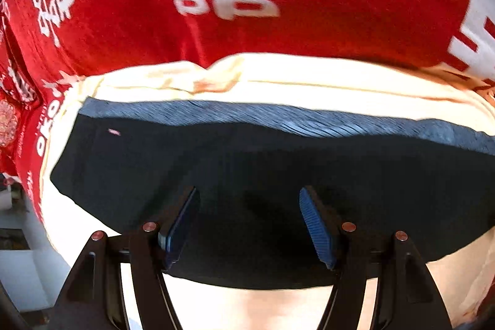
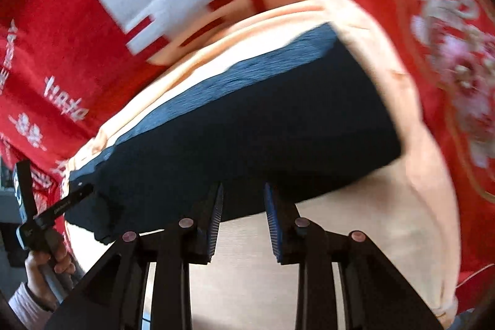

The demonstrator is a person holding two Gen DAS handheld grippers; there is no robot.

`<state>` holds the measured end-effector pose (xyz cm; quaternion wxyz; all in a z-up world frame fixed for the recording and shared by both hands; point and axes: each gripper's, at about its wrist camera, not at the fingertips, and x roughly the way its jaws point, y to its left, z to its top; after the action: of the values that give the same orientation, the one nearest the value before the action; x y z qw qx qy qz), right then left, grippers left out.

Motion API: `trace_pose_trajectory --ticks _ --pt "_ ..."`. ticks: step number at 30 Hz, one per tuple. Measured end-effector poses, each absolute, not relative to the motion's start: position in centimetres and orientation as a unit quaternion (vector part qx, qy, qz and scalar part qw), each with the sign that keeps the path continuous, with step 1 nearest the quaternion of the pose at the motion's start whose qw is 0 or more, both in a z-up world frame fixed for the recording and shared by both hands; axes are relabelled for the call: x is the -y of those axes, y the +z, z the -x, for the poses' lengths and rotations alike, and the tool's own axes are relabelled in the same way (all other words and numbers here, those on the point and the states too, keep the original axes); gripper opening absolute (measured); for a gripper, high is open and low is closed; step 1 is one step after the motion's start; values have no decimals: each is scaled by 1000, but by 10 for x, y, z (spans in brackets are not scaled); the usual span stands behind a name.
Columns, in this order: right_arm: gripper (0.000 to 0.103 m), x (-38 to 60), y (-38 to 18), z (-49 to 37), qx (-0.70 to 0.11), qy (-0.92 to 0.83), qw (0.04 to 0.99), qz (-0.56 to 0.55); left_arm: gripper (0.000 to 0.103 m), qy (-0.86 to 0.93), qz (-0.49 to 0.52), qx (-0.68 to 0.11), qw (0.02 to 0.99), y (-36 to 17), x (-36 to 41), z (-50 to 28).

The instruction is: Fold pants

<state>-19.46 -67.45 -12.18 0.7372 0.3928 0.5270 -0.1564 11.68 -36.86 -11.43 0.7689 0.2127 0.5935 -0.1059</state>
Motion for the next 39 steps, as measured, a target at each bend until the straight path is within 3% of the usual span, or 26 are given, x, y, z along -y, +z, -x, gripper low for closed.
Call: trace_pose_trajectory --ticks 12,18,21,29,39 --pt "35 593 -105 114 -533 -87 768 -345 68 -141 -190 -604 761 -135 296 -174" --pt "35 542 -109 31 -546 -8 782 -300 68 -199 -194 -595 754 -133 268 -205" --pt "40 522 -121 -21 -570 37 775 -270 68 -226 -182 -593 751 -133 261 -226" --pt "41 477 -161 -109 -650 125 736 -139 68 -281 -193 -596 727 -168 272 -240" --pt "33 470 -187 -128 -691 141 698 -122 68 -268 -167 -616 721 -192 255 -239"
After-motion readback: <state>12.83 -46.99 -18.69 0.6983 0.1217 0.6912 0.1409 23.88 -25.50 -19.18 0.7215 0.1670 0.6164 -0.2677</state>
